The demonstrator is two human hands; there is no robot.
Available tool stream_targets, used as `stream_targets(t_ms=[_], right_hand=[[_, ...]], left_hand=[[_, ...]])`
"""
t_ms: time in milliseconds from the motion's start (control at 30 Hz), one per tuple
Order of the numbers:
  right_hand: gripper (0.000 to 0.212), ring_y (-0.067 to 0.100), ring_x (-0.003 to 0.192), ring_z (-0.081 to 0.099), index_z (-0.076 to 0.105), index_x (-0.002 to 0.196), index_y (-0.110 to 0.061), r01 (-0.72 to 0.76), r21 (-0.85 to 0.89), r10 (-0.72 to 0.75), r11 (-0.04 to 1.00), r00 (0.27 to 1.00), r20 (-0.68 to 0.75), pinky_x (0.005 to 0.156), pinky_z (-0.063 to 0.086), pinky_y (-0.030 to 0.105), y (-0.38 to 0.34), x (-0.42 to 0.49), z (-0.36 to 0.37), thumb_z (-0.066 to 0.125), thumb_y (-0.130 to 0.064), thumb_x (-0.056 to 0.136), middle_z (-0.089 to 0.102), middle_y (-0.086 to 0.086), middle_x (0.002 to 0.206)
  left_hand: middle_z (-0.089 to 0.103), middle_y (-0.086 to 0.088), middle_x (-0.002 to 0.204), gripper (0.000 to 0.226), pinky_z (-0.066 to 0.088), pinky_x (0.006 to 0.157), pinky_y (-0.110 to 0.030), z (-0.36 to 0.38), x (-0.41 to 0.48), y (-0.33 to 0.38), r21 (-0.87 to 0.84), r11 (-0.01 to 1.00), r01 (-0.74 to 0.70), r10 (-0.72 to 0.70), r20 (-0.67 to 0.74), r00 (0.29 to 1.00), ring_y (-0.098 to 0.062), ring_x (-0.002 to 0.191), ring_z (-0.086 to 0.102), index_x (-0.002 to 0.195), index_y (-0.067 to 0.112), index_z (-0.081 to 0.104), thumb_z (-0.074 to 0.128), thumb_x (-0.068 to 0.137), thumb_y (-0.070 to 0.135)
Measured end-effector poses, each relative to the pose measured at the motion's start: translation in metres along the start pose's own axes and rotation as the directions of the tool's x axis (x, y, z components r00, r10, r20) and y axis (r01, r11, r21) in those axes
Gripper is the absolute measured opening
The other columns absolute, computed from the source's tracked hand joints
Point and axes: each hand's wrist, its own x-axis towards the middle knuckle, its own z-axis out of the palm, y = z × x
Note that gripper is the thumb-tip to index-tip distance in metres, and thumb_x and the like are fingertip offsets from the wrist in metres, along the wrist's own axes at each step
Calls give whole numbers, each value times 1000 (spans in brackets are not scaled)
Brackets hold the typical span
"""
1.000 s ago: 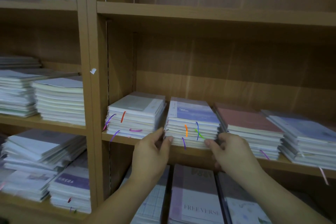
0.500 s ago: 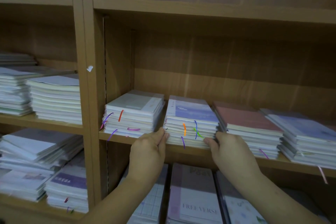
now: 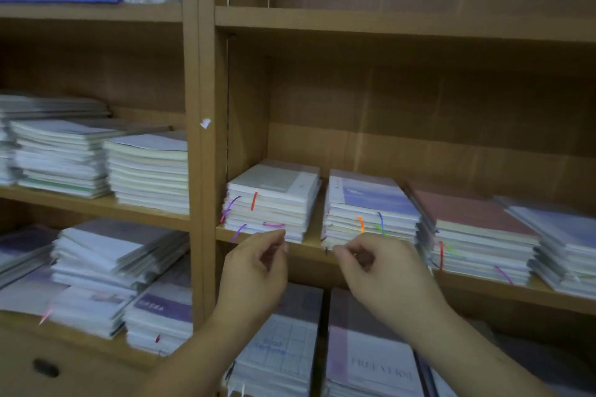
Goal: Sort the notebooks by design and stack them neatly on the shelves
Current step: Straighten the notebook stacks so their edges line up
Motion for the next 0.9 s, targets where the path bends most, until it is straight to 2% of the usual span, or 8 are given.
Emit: stream_targets(t_ms=[133, 200, 333, 500, 633, 700, 800, 900], right_hand=[[31, 12, 71, 68, 71, 93, -15, -45, 184, 47, 982, 999, -7, 73, 57, 38, -28, 17, 52, 68, -45, 86, 72, -3, 73], [39, 18, 75, 68, 69, 96, -10, -69, 125, 72, 990, 997, -16, 75, 56, 38, -28, 24, 67, 66, -47, 88, 71, 1, 72], [40, 21, 72, 64, 59, 84, -14, -131, -21, 132, 991, 988, 75, 70, 51, 38, -27, 29, 84, 57, -53, 93, 61, -1, 63], [40, 20, 71, 61, 55, 80, -19, -141, -75, 145, 987, 988, 54, 63, 48, 36, -29, 36, 89, 53, -57, 93, 59, -1, 63], [38, 21, 75, 62, 56, 78, -21, -120, -129, 124, 984, 992, 27, 59, 40, 33, -37, 40, 88, 53, -56, 94, 61, -3, 67], [37, 20, 76, 62, 58, 79, -22, -121, -167, 128, 978, 991, 29, 58, 39, 32, -39, 40, 89, 53, -55, 94, 62, -4, 67], [36, 21, 75, 63, 59, 79, -22, -116, -192, 124, 974, 992, 30, 58, 43, 33, -37, 41, 89, 56, -54, 94, 61, -4, 65], [33, 23, 77, 63, 57, 78, -23, -95, -222, 107, 970, 993, 42, 60, 41, 33, -39, 41, 87, 57, -51, 95, 57, -5, 66]], left_hand=[[70, 17, 97, 26, 52, 79, -12, -38, 6, -23, 16, 994, 108, -107, -58, 993, 6, 90, 65, 117, 18, 74, 72, 91, 18], [69, 14, 96, 27, 47, 74, -5, -54, 10, -32, 11, 989, 148, -147, -72, 987, 6, 90, 63, 119, 17, 73, 71, 92, 15], [70, 12, 95, 32, 47, 74, -5, -66, 23, -44, -25, 976, 217, -218, -41, 975, 7, 86, 64, 125, 19, 70, 70, 93, 16], [74, 20, 99, 45, 56, 93, -28, -60, 29, -52, -110, 961, 254, -257, -19, 966, 2, 98, 67, 139, 30, 60, 65, 96, 16], [68, 33, 95, 52, 49, 85, -10, -55, 30, -51, -129, 964, 234, -238, -10, 971, 8, 95, 65, 115, 58, 49, 66, 96, 13], [70, 25, 91, 48, 50, 81, -9, -52, 33, -54, -145, 962, 232, -237, -17, 971, 6, 91, 65, 117, 52, 53, 67, 94, 11], [68, 19, 103, 53, 53, 82, -14, -53, 37, -55, -180, 952, 249, -254, -6, 967, 2, 93, 64, 142, 24, 54, 70, 93, 11], [68, 16, 108, 54, 56, 83, -19, -57, 41, -55, -162, 956, 245, -244, 25, 969, 0, 95, 64, 142, 28, 53, 71, 93, 14]])
